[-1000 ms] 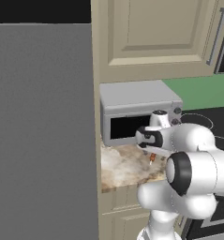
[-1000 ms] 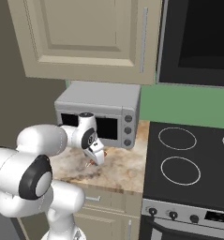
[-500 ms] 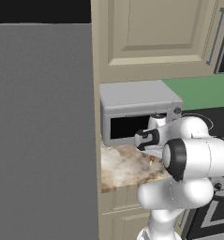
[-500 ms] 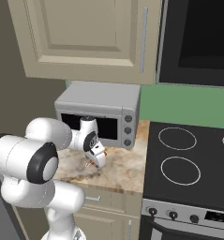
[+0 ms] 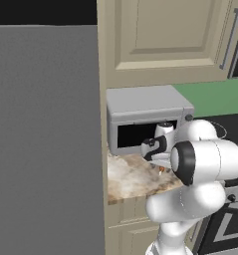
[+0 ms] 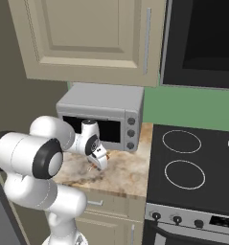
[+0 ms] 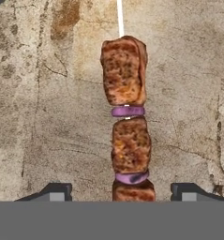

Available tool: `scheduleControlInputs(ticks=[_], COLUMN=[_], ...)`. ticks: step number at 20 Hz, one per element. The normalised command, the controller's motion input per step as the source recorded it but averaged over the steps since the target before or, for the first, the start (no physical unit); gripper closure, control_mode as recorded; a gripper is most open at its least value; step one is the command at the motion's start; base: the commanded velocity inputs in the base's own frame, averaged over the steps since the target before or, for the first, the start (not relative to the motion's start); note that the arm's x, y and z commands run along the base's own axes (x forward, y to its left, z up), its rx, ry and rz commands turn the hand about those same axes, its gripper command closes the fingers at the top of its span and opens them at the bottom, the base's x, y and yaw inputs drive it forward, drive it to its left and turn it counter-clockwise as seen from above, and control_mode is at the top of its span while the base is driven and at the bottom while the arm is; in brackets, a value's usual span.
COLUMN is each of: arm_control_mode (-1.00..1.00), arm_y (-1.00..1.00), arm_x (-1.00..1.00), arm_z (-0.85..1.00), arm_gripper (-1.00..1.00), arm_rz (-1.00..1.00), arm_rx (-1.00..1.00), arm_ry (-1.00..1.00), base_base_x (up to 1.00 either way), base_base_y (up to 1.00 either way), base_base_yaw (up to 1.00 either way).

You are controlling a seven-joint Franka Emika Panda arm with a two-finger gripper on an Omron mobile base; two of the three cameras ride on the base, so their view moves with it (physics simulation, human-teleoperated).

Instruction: Store the kebab skewer in the freezer for long-term storage. Close the freezer door after placing the cooked food.

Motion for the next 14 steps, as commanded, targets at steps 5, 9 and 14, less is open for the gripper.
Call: scheduleControlInputs(ticks=[5,9,14], arm_control_mode=[-1.00,-1.00,-1.00], arm_y=[0.00,0.00,0.00], arm_x=[0.01,0.00,0.00], arm_z=[-0.05,-0.07,-0.02], arm_gripper=[1.00,1.00,1.00], arm_rz=[0.01,0.00,0.00], arm_rx=[0.00,0.00,0.00], arm_ry=[0.00,0.00,0.00], base_base_x=[0.00,0.00,0.00], base_base_y=[0.00,0.00,0.00], base_base_yaw=[0.00,0.00,0.00])
